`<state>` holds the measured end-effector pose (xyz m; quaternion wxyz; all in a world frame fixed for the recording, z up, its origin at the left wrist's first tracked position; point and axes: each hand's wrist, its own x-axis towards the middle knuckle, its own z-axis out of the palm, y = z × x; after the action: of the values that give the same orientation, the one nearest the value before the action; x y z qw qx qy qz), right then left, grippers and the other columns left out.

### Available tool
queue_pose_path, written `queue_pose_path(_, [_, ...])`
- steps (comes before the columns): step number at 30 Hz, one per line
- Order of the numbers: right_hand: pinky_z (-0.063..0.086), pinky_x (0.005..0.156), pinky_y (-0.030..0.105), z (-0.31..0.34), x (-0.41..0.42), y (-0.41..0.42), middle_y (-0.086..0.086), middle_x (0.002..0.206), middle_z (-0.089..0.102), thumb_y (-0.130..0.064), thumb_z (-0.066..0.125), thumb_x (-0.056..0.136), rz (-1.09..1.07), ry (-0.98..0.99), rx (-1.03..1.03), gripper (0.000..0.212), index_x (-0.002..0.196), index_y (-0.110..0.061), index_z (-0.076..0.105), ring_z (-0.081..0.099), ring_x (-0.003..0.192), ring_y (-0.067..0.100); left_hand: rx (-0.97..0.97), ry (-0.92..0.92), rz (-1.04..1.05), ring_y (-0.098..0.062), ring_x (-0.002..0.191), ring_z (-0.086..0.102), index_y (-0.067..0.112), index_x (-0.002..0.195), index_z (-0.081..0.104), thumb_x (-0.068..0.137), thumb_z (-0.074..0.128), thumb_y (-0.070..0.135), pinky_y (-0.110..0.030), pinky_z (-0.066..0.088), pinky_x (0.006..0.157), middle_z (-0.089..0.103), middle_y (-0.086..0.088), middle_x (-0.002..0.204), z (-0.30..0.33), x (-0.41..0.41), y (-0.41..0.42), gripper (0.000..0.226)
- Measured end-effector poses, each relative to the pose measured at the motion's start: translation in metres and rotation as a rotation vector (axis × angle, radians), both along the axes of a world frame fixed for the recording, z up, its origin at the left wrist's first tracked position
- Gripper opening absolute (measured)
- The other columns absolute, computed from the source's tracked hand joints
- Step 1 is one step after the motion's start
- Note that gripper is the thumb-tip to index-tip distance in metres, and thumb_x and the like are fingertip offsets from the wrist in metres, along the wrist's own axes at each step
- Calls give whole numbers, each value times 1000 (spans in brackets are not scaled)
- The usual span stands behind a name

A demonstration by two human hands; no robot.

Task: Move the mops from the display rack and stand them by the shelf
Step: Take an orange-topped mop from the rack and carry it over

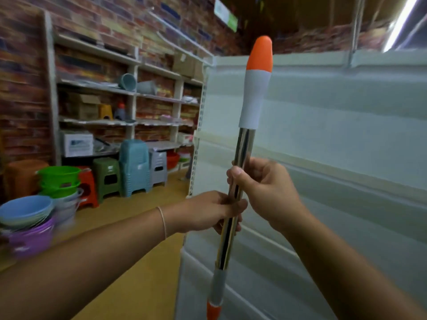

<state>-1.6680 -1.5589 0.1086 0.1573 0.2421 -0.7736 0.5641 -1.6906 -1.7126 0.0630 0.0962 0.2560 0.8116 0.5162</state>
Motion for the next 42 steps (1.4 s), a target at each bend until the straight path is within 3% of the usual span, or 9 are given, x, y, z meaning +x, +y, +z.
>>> queue_pose_path(3, [57, 55, 21, 13, -10, -3, 12, 76, 74, -20, 67, 92, -119, 4, -26, 15, 83, -9, 71, 72, 66, 17, -38, 120, -45, -15, 92, 70, 5, 107, 64, 94, 59, 34, -32, 57, 79, 72, -7, 96, 28, -23, -1, 32])
queue_pose_path(6, [57, 54, 24, 23, -15, -5, 5, 71, 75, -23, 71, 90, -200, 31, -24, 14, 82, -11, 72, 73, 64, 16, -59, 160, -127, -20, 94, 68, 6, 106, 64, 94, 61, 23, -38, 58, 83, 70, -9, 97, 49, -38, 1, 21])
queue_pose_path(11, [62, 56, 33, 39, -13, 0, 1, 69, 75, -24, 78, 83, -363, 92, -101, 10, 81, -16, 72, 73, 63, 16, 46, 172, -172, -21, 95, 68, 10, 108, 66, 91, 64, 22, -39, 58, 84, 71, -9, 98, 63, -50, 16, 22])
queue_pose_path(15, [63, 66, 41, 44, -6, 10, 4, 70, 74, -26, 84, 75, -516, 139, -176, 17, 81, -14, 74, 73, 66, 19, 125, 115, -180, -27, 90, 69, 12, 93, 72, 87, 69, 35, -40, 58, 82, 73, -9, 90, 60, -55, 32, 24])
queue_pose_path(19, [62, 70, 45, 52, 6, 25, 5, 72, 75, -30, 86, 72, -620, 159, -196, 22, 80, -14, 74, 73, 69, 20, 168, 95, -288, -33, 95, 67, 15, 89, 69, 92, 63, 32, -47, 55, 88, 72, -12, 93, 48, -52, 55, 18])
queue_pose_path(24, [62, 67, 44, 73, 18, 41, 7, 69, 74, -30, 84, 73, -684, 232, -216, 19, 77, -14, 74, 73, 69, 25, 218, 204, -315, -25, 88, 70, 15, 89, 66, 93, 56, 35, -48, 53, 89, 73, -8, 89, 52, -43, 80, 22])
queue_pose_path(29, [56, 52, 22, 94, 23, 47, 6, 68, 73, -31, 82, 77, -673, 283, -196, 20, 81, -14, 72, 68, 56, 12, 267, 205, -368, -23, 86, 71, 15, 95, 64, 99, 51, 24, -45, 55, 87, 72, -6, 86, 71, -38, 91, 16])
queue_pose_path(34, [58, 55, 25, 103, 21, 50, 6, 67, 73, -33, 82, 78, -699, 345, -164, 19, 77, -16, 73, 67, 56, 12, 210, 356, -354, -15, 87, 70, 24, 95, 60, 99, 48, 29, -43, 54, 88, 73, 1, 87, 83, -30, 94, 14])
queue_pose_path(42, [58, 55, 24, 98, 22, 54, 1, 68, 73, -32, 79, 81, -690, 338, -123, 15, 78, -20, 72, 70, 60, 14, 191, 322, -330, -12, 85, 69, 25, 92, 61, 97, 53, 29, -40, 56, 87, 73, 2, 87, 83, -25, 97, 11])
